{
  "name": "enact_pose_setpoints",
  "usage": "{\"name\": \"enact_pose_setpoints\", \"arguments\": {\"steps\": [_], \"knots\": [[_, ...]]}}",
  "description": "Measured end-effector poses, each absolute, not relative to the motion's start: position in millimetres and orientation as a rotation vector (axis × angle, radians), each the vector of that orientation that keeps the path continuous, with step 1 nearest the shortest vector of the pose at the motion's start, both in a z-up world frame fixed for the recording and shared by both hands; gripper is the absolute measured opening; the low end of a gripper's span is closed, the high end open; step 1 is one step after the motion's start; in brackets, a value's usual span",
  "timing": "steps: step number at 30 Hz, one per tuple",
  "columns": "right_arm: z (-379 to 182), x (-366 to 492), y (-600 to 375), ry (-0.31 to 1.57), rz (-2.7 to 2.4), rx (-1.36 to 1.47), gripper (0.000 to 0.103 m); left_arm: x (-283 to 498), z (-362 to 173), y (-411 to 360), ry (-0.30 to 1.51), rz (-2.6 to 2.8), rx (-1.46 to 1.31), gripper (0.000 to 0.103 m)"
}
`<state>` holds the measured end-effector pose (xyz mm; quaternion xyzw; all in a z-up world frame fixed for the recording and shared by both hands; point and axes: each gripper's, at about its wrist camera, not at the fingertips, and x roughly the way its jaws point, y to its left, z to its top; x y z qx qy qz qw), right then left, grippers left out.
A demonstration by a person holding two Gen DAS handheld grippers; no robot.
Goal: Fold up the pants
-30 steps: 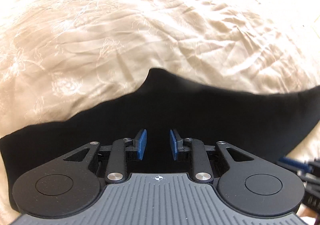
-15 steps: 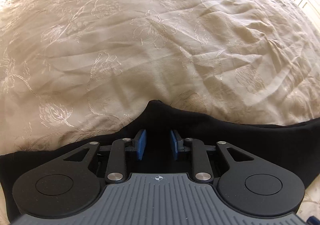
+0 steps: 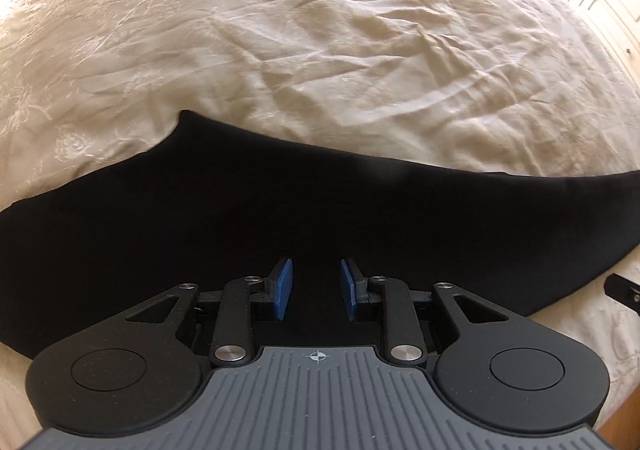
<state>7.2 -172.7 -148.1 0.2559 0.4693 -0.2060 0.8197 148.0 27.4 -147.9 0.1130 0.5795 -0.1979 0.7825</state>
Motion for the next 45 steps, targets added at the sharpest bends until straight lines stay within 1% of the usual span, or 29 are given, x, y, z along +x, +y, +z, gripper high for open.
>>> {"name": "enact_pose_setpoints", "arguments": {"steps": [8, 11, 13, 18, 20, 25, 41, 43, 45], "knots": [[-134.6, -20.0, -275.4, 0.956, -0.405, 0.424, 0.026, 95.2, -151.6, -114.6, 1.254, -0.532, 0.280, 0.026], [-127.8, -35.9, -316.7, 0.922, -0.414, 0.398, 0.030, 83.2, -150.7, -160.5, 1.249, -0.567, 0.296, 0.026], [-125.1, -46.7, -339.9, 0.897, -0.414, 0.406, 0.033, 77.5, -150.3, -185.0, 1.244, -0.588, 0.308, 0.026], [-126.4, -63.2, -394.0, 0.840, -0.448, 0.441, 0.037, 69.2, -164.3, -229.4, 1.250, -0.606, 0.400, 0.026], [-131.0, -63.2, -409.1, 0.841, -0.456, 0.450, 0.039, 68.2, -175.5, -237.7, 1.271, -0.602, 0.435, 0.026], [-154.3, -50.9, -442.4, 0.935, -0.391, 0.510, 0.044, 66.6, -203.6, -243.6, 1.319, -0.568, 0.493, 0.026], [-215.1, -1.2, -489.6, 1.111, -0.130, 0.628, 0.056, 70.5, -216.2, -251.2, 1.348, -0.547, 0.526, 0.026], [-222.7, 1.8, -492.8, 1.123, -0.087, 0.652, 0.060, 72.0, -217.8, -252.0, 1.356, -0.548, 0.523, 0.026], [-229.7, 3.4, -496.4, 1.134, -0.052, 0.666, 0.061, 72.3, -216.7, -251.8, 1.362, -0.550, 0.519, 0.026]]}}
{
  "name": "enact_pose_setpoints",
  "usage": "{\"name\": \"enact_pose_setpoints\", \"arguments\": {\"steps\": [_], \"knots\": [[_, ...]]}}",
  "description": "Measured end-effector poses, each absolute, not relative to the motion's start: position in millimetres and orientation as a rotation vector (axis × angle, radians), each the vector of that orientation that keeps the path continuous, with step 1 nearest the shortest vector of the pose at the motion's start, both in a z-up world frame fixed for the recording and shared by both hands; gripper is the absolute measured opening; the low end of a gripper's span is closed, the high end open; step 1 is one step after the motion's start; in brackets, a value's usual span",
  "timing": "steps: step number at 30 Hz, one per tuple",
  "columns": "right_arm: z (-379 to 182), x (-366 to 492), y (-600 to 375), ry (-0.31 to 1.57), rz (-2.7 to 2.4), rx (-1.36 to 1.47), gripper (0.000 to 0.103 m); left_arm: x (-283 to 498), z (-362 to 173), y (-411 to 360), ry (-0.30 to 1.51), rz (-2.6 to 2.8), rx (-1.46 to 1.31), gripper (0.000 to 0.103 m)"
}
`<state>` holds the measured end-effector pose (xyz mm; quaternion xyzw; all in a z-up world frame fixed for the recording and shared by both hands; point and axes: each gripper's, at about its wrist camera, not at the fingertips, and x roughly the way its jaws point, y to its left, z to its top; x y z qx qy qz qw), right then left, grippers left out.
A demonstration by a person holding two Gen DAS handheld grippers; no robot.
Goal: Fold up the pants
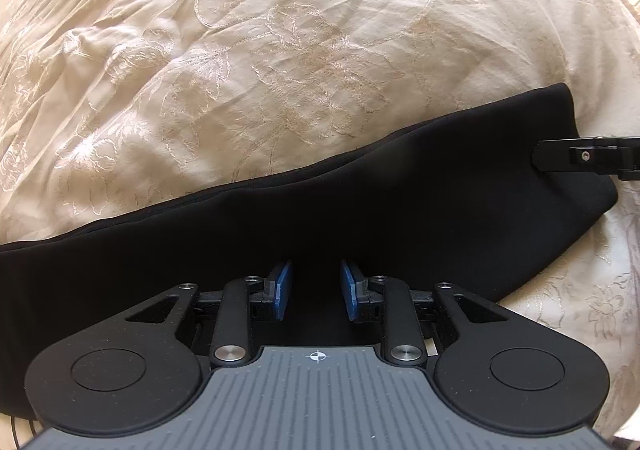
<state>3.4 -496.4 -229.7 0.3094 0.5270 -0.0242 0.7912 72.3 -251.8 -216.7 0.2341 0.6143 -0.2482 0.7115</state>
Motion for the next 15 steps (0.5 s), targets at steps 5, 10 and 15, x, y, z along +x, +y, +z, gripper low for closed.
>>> {"name": "enact_pose_setpoints", "arguments": {"steps": [5, 10, 15], "knots": [[-237.6, 10.2, -501.3, 1.147, 0.020, 0.672, 0.065, 75.3, -216.1, -251.8, 1.372, -0.553, 0.513, 0.026], [-235.9, 4.3, -505.3, 1.139, 0.039, 0.675, 0.051, 75.4, -215.7, -252.7, 1.371, -0.550, 0.510, 0.026], [-224.3, -1.2, -505.5, 1.112, 0.034, 0.752, 0.008, 77.4, -213.2, -246.8, 1.372, -0.556, 0.478, 0.026]]}}
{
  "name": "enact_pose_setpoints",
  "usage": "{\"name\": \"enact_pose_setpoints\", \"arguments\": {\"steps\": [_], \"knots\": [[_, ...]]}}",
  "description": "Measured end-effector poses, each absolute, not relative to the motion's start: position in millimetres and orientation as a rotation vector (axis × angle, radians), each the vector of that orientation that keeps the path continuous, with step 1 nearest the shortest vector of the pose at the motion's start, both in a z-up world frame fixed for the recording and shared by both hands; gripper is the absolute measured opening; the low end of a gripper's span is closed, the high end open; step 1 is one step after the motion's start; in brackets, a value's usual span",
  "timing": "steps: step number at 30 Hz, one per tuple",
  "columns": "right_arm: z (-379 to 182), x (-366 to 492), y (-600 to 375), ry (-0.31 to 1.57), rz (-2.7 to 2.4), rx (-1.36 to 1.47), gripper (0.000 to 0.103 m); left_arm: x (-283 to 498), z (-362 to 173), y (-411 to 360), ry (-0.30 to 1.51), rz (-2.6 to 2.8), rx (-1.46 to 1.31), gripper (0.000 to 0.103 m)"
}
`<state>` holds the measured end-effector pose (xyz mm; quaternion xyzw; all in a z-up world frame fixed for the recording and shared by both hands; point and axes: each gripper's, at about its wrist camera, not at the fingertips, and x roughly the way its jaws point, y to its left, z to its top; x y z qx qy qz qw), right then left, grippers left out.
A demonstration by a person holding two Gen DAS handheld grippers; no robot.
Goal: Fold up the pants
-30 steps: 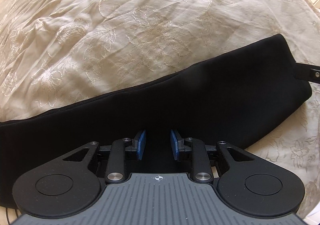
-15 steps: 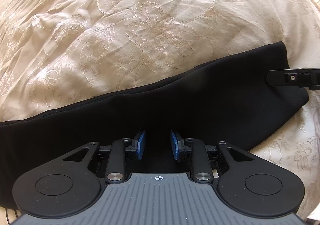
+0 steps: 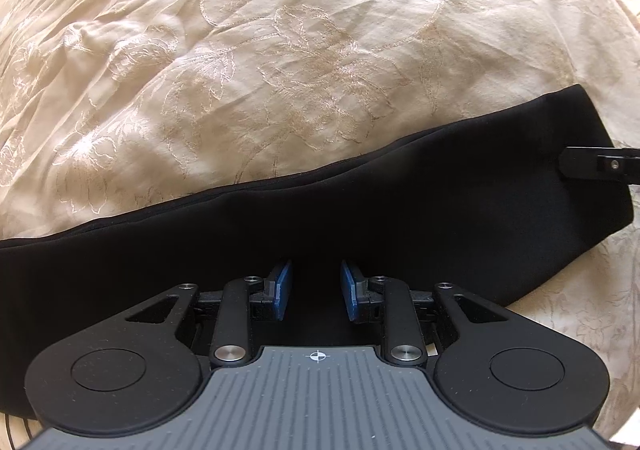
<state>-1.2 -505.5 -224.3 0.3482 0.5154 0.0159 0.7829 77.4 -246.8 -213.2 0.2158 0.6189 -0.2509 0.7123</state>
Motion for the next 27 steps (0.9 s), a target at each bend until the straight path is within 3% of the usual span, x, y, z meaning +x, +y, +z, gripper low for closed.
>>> {"name": "enact_pose_setpoints", "arguments": {"steps": [6, 14, 21, 27], "knots": [[-183.0, -11.4, -493.7, 1.022, -0.013, 0.749, 0.008, 101.9, -185.8, -227.3, 1.315, -0.518, 0.360, 0.026], [-154.1, -15.6, -477.6, 0.977, -0.002, 0.750, 0.008, 138.9, -206.0, -241.1, 1.362, -0.494, 0.411, 0.025], [-148.1, -5.1, -469.2, 0.967, -0.028, 0.776, 0.009, 109.6, -167.7, -220.2, 1.288, -0.528, 0.322, 0.026], [-144.1, -8.2, -468.0, 0.970, -0.044, 0.790, 0.009, 65.1, -196.5, -210.3, 1.353, -0.566, 0.401, 0.026]]}}
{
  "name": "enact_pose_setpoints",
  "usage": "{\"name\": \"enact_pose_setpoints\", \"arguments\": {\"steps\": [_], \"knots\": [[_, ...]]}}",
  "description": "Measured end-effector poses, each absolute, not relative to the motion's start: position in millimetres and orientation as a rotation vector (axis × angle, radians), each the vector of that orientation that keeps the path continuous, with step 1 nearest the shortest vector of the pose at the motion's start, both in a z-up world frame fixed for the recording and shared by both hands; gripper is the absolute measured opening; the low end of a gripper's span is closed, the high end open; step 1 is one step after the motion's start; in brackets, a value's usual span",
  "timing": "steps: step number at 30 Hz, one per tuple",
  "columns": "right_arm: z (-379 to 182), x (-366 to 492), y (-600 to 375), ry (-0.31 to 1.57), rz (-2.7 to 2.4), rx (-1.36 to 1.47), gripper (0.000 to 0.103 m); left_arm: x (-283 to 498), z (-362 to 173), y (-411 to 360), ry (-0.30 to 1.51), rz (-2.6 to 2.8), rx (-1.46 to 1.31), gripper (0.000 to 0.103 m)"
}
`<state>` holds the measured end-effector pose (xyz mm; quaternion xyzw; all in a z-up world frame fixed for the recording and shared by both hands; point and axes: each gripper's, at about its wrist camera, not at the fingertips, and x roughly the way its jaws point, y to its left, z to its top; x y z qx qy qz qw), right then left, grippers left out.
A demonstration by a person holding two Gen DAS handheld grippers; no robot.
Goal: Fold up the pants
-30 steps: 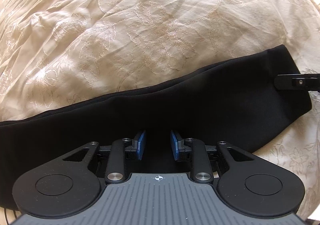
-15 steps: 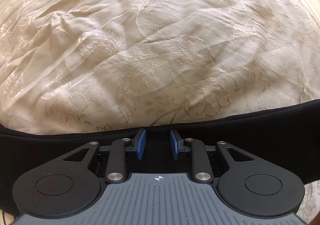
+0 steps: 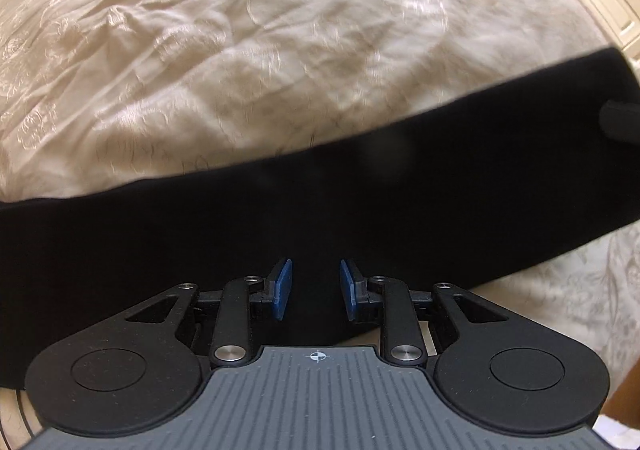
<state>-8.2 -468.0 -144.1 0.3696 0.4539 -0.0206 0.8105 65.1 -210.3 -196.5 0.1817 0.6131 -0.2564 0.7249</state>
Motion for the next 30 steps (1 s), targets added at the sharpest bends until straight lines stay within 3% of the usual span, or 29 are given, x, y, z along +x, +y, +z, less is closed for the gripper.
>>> {"name": "enact_pose_setpoints", "arguments": {"steps": [9, 21, 30], "knots": [[-123.3, -9.2, -444.1, 0.952, -0.083, 0.783, 0.009, 78.3, -176.8, -185.9, 1.261, -0.578, 0.317, 0.025], [-60.3, 26.7, -312.7, 0.868, -0.054, 0.760, 0.009, 120.2, -159.1, -27.3, 1.261, -0.460, 0.188, 0.025], [-101.2, 83.1, -182.9, 0.950, -0.025, 0.789, 0.009, 141.5, -160.8, 67.4, 1.266, -0.420, 0.170, 0.025]]}}
